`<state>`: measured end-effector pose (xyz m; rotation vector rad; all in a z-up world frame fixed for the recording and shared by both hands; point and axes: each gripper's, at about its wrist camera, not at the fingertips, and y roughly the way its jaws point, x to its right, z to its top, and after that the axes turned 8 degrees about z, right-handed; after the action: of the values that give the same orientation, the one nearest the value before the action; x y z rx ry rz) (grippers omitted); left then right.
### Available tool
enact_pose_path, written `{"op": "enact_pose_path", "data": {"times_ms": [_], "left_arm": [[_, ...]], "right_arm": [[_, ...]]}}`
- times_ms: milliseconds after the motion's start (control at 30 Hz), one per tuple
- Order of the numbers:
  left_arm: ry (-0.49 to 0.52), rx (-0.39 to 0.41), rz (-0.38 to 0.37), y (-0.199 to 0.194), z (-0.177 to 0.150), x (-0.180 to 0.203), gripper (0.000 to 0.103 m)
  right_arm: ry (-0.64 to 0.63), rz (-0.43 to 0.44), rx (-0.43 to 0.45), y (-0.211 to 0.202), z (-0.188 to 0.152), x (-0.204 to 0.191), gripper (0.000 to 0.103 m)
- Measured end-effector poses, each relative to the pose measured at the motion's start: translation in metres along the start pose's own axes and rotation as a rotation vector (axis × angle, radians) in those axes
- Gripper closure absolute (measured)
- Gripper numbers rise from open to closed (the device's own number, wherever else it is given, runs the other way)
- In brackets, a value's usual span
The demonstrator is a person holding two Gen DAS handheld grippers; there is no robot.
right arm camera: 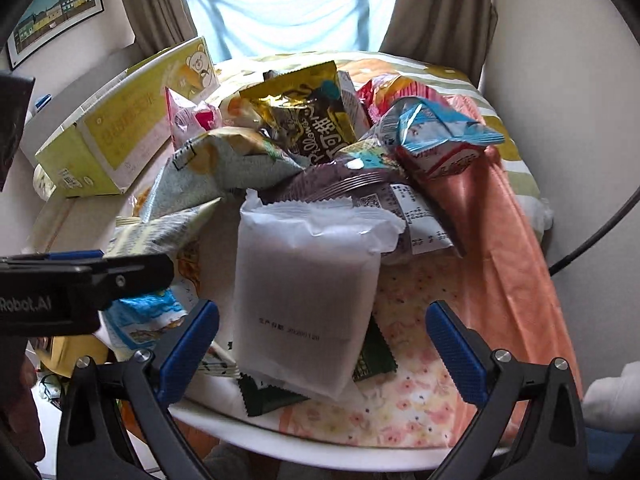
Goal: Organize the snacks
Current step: 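Grasp the cream chip bag with the left tool while the right tool grasps the white pastry pack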
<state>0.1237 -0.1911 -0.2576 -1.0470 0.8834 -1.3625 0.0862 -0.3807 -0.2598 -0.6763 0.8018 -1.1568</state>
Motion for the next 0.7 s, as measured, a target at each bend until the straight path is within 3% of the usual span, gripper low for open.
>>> {"op": "enact_pose_path", "data": {"times_ms": [167,367,700], "left_arm": [[-0.019,-0.028,-0.017,0.014,-0.004,0.002,0.023],[-0.006,-0.008,-0.015,0.014,-0.007,0.006,0.038],[-0.003,0.004,0.029,-0.003,-0.007,-0.006,0.044]], "right_arm": [[-0.02,0.013,-0.01,0.007,-0.002,0.002,0.0],[-0.048,0.028,-0.006,0.013,0.003,-0.004,0.001],[-0.039,0.018,-0.021,0.026,0.007,-0.014,0.021]]}}
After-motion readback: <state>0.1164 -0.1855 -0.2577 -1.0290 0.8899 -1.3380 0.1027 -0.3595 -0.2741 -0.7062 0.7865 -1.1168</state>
